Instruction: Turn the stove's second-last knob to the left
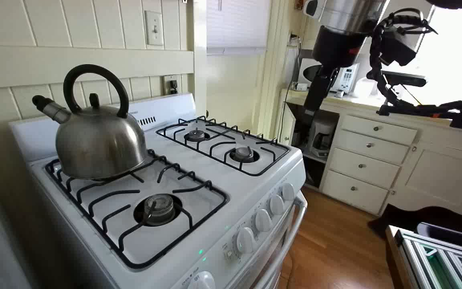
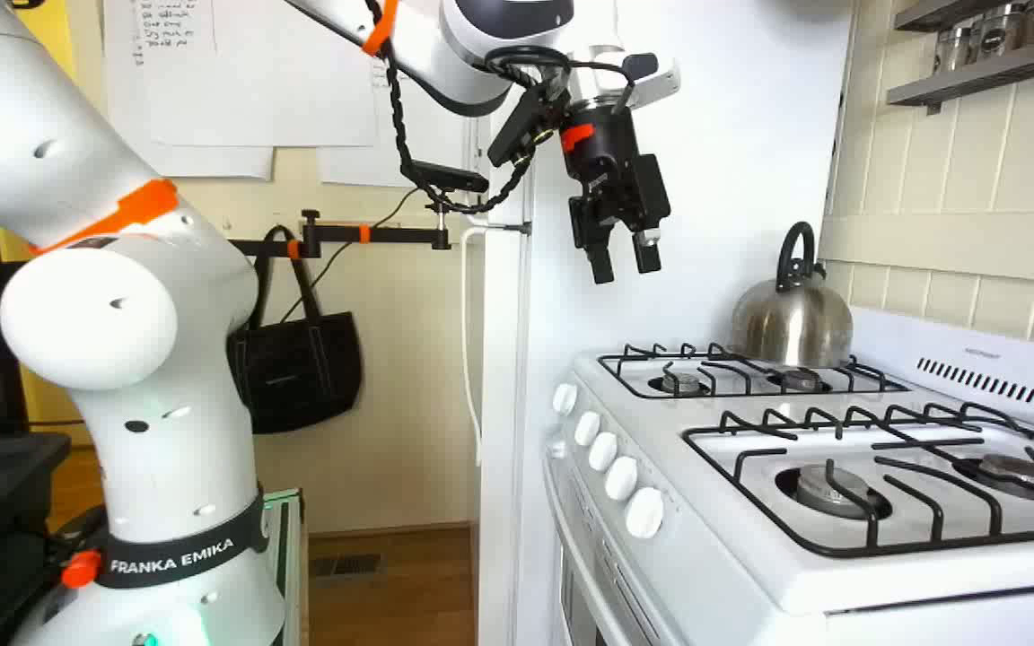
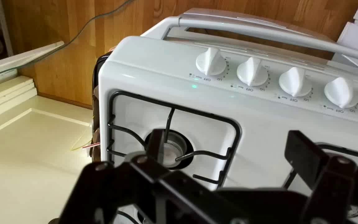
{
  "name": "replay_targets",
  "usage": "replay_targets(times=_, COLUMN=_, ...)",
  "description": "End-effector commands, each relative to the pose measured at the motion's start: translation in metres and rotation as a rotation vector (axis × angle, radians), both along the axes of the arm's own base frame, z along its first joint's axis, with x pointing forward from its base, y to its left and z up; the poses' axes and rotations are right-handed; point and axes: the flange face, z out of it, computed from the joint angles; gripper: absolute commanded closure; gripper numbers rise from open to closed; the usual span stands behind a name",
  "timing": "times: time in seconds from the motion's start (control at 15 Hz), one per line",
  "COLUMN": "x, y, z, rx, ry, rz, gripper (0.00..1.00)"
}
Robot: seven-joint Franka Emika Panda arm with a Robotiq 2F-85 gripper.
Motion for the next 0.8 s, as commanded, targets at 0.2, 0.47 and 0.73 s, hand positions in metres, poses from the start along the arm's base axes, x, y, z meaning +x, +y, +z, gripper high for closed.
replay_targets(times=0.2, x=0.0, y=0.0, z=0.001, rx=0.0, ry=0.001, rz=0.0, gripper=0.0)
replay_targets(times=0.47, x=0.003, y=0.01, z=0.001, rx=-0.007, ry=0.002, rz=0.031, gripper=0.0)
replay_targets(times=0.73, x=0.009, y=0.051, z=-0.001, rx=-0.024, ry=0.033, rz=0.152, gripper=0.0)
